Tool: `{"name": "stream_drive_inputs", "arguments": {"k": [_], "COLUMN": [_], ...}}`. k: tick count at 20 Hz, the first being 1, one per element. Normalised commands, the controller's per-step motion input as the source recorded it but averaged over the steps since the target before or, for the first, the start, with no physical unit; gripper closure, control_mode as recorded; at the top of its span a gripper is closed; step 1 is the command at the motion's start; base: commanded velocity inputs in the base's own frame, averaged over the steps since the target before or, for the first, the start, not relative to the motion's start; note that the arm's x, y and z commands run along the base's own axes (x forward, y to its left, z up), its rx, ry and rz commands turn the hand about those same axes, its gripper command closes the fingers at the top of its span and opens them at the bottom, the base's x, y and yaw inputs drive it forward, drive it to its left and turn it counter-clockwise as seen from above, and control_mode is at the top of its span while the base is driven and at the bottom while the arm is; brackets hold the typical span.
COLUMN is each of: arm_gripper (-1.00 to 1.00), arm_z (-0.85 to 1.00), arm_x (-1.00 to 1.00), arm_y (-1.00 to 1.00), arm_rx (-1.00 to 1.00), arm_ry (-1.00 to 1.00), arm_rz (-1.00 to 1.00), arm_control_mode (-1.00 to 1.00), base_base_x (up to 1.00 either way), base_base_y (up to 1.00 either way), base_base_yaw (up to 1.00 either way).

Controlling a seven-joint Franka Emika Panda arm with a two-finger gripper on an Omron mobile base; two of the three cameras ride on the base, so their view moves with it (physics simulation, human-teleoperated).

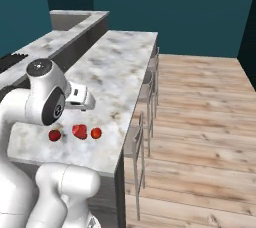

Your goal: Open the fridge, remove the apple, tomato, and steak, and place them on any counter.

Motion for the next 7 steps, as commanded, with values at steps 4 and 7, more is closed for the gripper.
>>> {"name": "stream_drive_inputs", "arguments": {"k": [4, 7], "arm_gripper": [-1.00, -1.00], "arm_z": [1.00, 1.00], "arm_x": [-0.87, -0.75], "arm_y": [-0.09, 0.00], "arm_rx": [0.00, 0.00], "arm_ry": [-0.16, -0.16], "arm_rz": [-0.02, -0.02], "arm_control_mode": [-1.00, -1.00], "base_base_x": [0.00, 0.00], "base_base_y": [0.00, 0.00], "base_base_yaw": [0.00, 0.00]}}
